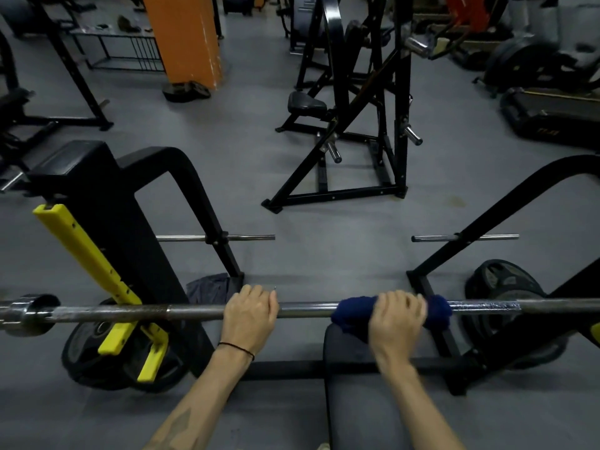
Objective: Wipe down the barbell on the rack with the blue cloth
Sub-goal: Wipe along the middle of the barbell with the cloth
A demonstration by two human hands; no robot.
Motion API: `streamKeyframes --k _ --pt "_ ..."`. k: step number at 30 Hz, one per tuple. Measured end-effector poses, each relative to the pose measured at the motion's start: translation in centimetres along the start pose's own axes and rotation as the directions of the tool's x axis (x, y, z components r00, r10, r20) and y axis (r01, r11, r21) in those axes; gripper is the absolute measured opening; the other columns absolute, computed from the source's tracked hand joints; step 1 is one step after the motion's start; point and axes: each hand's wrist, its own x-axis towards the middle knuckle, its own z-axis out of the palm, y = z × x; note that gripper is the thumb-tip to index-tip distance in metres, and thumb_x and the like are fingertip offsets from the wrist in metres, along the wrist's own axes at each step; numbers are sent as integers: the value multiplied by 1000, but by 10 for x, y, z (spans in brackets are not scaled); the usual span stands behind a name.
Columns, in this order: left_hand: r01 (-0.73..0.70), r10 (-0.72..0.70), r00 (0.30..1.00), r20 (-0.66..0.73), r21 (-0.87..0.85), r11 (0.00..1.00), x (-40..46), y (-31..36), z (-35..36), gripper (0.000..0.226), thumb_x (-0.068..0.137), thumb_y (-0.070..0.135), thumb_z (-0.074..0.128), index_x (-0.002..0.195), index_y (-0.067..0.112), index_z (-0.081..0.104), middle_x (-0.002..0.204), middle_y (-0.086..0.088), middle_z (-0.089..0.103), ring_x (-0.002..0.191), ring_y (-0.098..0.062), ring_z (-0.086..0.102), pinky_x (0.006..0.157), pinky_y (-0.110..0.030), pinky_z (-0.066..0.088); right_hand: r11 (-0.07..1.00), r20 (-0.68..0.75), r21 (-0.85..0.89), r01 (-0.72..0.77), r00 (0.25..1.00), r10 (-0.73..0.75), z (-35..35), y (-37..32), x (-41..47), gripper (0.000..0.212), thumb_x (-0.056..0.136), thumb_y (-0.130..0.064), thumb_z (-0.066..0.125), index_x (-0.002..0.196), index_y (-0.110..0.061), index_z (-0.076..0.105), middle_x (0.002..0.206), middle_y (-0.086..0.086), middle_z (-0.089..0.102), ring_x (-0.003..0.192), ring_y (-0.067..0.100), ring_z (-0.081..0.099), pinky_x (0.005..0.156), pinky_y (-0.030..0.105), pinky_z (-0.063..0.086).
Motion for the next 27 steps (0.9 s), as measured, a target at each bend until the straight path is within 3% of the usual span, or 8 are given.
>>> streamKeyframes --k 4,8,10,13,17,22,25,27 --pt "-52 55 997 45 -64 997 10 26 6 32 96 26 48 66 18 56 64 -1 52 58 -22 51 51 -39 43 979 124 165 123 982 -144 21 -98 -45 28 101 -26 41 86 -18 63 88 2 61 90 25 53 104 46 36" --pt "-94 100 992 75 -74 993 10 35 10 32 96 24 46 66 19 55 61 -1 54 55 -23 54 52 -37 44 903 176 130 410 887 -428 12 -54 -17 30 104 -33 43 90 -17 64 81 1 58 77 25 52 81 41 41" --pt "-162 167 982 90 -53 985 4 32 9 32 97 25 42 69 19 57 62 -1 54 54 -24 53 53 -37 41 905 164 48 423 890 -425 1 -1 5 34 105 -35 44 84 -15 61 77 5 54 72 30 50 77 43 40" --pt "-95 105 988 113 -84 992 3 35 9 32 98 28 46 69 20 55 62 0 54 55 -23 50 55 -38 38 947 142 -38 319 940 -311 -21 61 25 40 106 -37 36 83 -13 59 78 6 53 74 32 49 83 46 41" --pt "11 1 977 213 -55 998 10 50 10 38 97 32 45 63 20 55 57 -1 56 50 -25 52 54 -36 38 998 41 -57 34 999 -32 -8 24 10 34 101 -24 37 77 -11 57 80 11 55 81 33 51 94 53 41" --pt "1 -22 908 419 51 999 21 58 14 50 97 29 39 54 20 61 46 -1 58 39 -24 54 45 -29 38 971 149 119 209 963 -226 18 -83 -34 30 102 -25 40 79 -19 58 79 1 56 79 23 47 90 43 40" --pt "-76 29 893 450 86 993 24 53 12 59 99 31 31 55 15 66 45 -6 58 36 -26 54 42 -26 27 910 170 77 408 893 -416 10 -47 -12 32 104 -32 44 80 -18 58 76 3 53 74 26 47 78 42 39" --pt "-97 34 860 509 98 990 33 56 -2 60 102 33 27 70 11 73 59 -9 67 50 -30 64 45 -30 32 902 159 12 432 890 -428 -1 5 9 36 105 -34 44 76 -16 55 73 5 50 70 30 47 74 44 39"
